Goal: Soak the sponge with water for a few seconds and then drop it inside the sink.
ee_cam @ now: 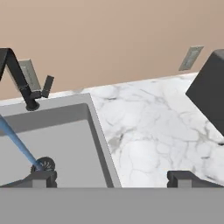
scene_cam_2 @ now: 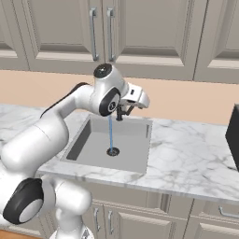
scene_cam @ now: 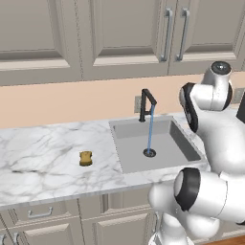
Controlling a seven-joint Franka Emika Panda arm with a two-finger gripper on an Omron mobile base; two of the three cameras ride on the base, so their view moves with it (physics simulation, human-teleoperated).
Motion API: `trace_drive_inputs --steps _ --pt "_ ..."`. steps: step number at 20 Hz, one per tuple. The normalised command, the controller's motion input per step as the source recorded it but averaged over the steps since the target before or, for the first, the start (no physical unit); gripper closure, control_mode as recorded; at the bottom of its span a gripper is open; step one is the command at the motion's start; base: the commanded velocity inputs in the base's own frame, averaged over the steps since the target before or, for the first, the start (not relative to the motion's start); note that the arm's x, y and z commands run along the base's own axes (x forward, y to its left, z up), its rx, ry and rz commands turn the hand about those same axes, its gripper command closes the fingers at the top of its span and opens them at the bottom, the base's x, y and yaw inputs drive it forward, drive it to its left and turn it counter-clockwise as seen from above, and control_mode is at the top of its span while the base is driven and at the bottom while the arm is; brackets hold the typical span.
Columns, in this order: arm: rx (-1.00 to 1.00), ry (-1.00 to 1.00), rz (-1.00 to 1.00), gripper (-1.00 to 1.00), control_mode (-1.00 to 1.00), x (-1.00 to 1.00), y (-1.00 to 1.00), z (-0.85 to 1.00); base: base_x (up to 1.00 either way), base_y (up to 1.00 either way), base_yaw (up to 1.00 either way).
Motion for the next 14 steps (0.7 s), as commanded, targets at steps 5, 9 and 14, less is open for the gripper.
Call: trace_drive_inputs --steps 5,9,14 --pt "0.09 0.01 0.09 -1.00 -1.00 -0.15 0.00 0.02 0.00 0.00 0.00" --pt "0.10 0.00 0.11 -1.00 -1.00 -0.22 0.19 0.00 0.00 0.00 0.00" --pt "0.03 0.00 0.06 -1.00 -1.00 -0.52 0.22 0.08 0.00 0.00 0.00"
